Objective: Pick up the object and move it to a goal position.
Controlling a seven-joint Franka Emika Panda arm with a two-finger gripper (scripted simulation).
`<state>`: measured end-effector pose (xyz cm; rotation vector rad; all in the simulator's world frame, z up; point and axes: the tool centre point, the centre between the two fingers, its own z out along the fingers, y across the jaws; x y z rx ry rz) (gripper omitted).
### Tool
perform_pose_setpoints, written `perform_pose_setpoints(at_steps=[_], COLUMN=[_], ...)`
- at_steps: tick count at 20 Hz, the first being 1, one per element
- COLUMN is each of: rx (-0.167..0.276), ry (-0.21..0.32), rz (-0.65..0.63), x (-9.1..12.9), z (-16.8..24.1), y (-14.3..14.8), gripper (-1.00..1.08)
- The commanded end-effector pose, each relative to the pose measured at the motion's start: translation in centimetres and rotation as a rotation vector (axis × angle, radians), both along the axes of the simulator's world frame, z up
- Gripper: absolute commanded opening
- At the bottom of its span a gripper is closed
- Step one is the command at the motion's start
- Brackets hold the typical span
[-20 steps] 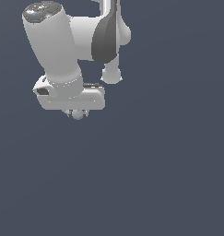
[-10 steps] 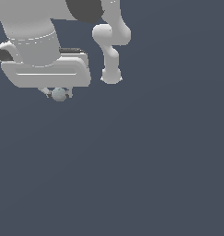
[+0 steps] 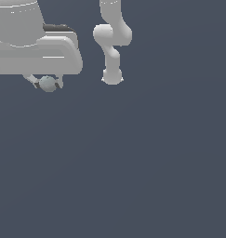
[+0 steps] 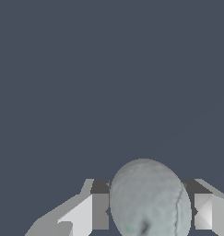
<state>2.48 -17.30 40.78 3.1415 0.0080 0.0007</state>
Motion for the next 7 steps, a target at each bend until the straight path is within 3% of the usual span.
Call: perform_pose_setpoints(at_steps=[1, 7], rx=[0.0, 0.0], ry=[0.0, 0.0], rz=[0.0, 0.0], x=[0.06, 0.15], z=[0.48, 0.59], y=[-0.17, -0.22], gripper=[-1.0, -1.0])
